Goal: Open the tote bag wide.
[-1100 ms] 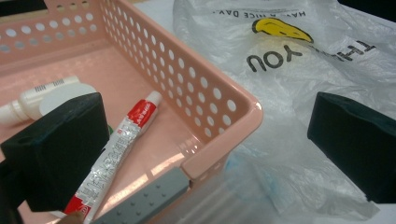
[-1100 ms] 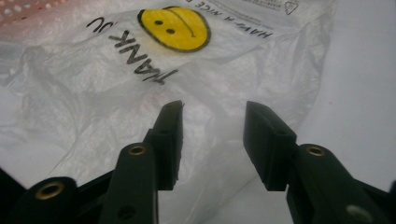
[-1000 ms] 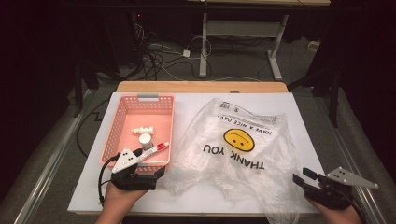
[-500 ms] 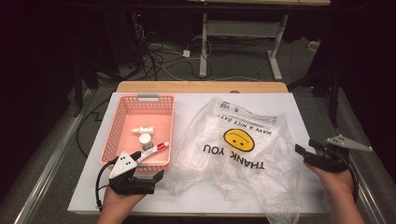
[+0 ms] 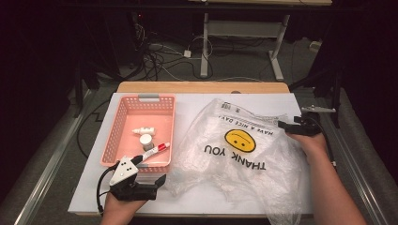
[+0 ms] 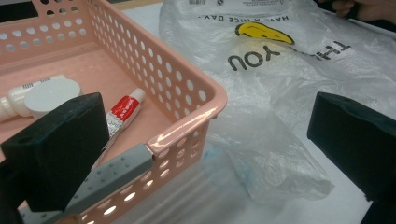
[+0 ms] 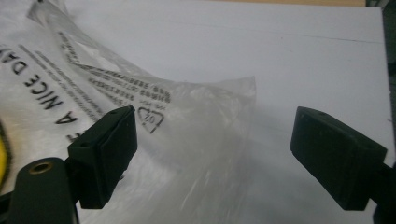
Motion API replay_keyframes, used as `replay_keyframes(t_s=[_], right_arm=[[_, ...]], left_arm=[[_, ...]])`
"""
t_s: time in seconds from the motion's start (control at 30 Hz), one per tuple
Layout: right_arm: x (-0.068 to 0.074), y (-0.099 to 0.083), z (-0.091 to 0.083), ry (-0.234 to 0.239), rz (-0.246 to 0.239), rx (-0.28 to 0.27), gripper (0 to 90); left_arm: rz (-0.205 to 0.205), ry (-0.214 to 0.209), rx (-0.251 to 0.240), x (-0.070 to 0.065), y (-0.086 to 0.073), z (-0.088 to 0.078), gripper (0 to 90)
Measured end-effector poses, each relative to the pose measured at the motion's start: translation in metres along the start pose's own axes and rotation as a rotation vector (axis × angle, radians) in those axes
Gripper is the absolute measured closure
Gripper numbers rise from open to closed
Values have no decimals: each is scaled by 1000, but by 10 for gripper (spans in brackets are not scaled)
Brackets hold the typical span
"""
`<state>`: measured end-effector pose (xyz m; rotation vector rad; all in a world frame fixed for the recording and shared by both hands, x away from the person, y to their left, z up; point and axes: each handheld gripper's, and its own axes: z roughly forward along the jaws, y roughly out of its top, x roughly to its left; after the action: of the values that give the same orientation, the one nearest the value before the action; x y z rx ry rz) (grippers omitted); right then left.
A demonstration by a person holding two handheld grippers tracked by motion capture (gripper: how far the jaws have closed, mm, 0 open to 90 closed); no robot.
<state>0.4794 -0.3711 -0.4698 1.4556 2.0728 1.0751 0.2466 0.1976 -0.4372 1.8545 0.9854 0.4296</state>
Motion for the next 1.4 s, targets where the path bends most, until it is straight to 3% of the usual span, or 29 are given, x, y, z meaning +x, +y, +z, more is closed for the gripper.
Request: replay_keyframes(t_s=[0.1,0.13,0.17,0.2,0.23,0.27,0.37,0.47,0.57,0.7,0.73,0.77,0.97,1.17,1.4], right_arm=[[-5,1,17,13,-1,62,177],[-5,1,18,21,-6,63,212],[-3,1,18,52,-28,58,335],[-3,1,18,52,-28,58,335],[4,-1,20,63,-85,94,469],[4,-1,20,63,-85,94,469],[14,-4,18,57,-171,110,607],[16,-4,17,46,-178,107,679],[15,-5,16,69,-159,112,883],[19,-7,13,72,-180,105,900],[19,-7,12,72,-176,84,900],[14,-6,9,58,-141,54,900],[-3,-1,3,5,-73,5,900],[-31,3,-3,-80,19,-31,900],[-47,-1,-14,-145,98,-65,900]], left_arm=[[-11,2,-2,1,-1,-1,0],[-9,6,-1,1,-2,-2,0],[-13,7,-2,3,-2,-2,0],[-21,4,-5,4,-3,-2,0],[-28,5,-3,5,-4,-1,0],[-35,8,-1,6,-5,-1,0],[-35,15,10,6,-5,0,0],[-18,20,18,5,-6,0,0],[-14,28,23,5,-8,-3,0],[-14,26,15,5,-9,-8,0],[-19,25,11,5,-9,-8,0],[-22,25,10,5,-9,-8,0],[-15,11,11,2,-7,-6,0],[-6,-6,15,1,-5,-1,0],[-18,-2,9,4,-5,-1,0]])
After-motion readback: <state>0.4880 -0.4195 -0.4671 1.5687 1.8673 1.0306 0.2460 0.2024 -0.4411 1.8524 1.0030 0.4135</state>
